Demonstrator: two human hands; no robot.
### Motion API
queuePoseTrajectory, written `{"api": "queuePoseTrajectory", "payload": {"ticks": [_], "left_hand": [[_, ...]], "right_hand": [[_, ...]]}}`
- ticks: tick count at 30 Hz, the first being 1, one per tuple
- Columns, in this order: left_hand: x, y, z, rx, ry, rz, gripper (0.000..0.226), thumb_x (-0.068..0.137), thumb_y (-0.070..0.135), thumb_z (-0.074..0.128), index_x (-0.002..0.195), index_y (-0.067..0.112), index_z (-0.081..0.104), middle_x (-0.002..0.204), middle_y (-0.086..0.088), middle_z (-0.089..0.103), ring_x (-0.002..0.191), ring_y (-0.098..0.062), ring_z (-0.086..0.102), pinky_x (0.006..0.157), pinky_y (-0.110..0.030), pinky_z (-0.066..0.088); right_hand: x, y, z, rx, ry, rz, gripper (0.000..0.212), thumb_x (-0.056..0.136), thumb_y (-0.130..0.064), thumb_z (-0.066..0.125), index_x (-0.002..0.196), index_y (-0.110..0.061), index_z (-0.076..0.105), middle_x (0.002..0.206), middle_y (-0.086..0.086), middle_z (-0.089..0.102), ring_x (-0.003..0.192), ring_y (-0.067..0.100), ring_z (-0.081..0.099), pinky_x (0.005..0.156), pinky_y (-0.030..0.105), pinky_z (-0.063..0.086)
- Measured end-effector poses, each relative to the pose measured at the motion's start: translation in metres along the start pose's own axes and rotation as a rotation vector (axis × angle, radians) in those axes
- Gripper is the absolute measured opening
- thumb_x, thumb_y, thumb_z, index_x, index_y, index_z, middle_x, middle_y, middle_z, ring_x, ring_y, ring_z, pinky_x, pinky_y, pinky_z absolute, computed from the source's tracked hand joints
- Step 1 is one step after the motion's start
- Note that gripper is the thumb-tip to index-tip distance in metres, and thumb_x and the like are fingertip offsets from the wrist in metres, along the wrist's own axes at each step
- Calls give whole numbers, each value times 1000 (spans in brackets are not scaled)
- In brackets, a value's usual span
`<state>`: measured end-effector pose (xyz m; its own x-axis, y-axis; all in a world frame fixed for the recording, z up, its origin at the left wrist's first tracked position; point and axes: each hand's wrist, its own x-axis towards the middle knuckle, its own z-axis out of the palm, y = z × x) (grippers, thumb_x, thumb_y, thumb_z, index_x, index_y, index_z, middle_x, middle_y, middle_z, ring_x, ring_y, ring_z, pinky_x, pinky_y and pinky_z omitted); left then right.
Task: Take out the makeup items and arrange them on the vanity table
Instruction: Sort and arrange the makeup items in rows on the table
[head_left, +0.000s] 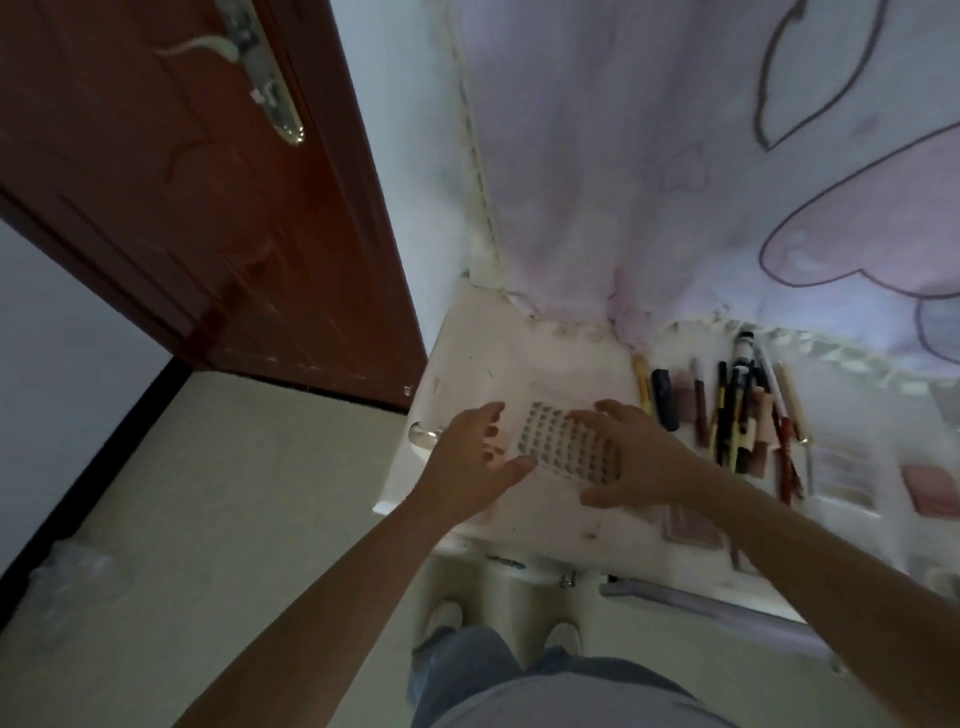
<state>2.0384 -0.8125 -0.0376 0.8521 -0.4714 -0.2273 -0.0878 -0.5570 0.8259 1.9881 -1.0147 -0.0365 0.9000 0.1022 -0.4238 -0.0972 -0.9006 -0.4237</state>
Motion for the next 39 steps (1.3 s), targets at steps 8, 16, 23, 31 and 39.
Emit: {"api": "queuePoseTrajectory", "payload": {"ticks": [8,16,23,31,39], "left_hand": [[47,81,-53,-363,-526,218,121,40,43,81,139,31,12,128,25,38,113,12,46,88,-14,44],[67,117,-48,-476,-579,393,60,79,-21,46,119,24,41,99,3,53,76,7,63,69,-14,54],[82,117,-42,-590,-628,357,54,79,-25,39,111,19,48,87,-3,57,64,0,64,62,-13,52],[90,99,-52,-744,-856,248,58,59,-7,58,108,23,52,88,-6,55,76,-13,58,69,-20,53],[78,64,-52,-661,-949,26,59,79,-26,31,111,19,52,88,-4,66,75,-12,68,71,-24,58]], "right_hand": [[-55,-40,-91,185,208,48,81,69,-38,74,137,-31,32,126,-10,40,110,3,36,90,17,28],[-77,-50,-101,481,390,168,64,69,-34,74,114,-57,35,94,-39,35,87,-16,39,77,13,31],[-74,-52,-91,568,496,273,67,66,-35,73,127,-40,45,101,-18,49,84,-7,45,81,19,34],[-67,-57,-84,790,435,214,73,57,-51,64,126,-35,48,110,-6,66,94,6,62,85,27,46],[-68,-38,-88,888,184,211,46,81,-33,47,118,-6,53,110,7,64,93,20,65,83,24,54]]}}
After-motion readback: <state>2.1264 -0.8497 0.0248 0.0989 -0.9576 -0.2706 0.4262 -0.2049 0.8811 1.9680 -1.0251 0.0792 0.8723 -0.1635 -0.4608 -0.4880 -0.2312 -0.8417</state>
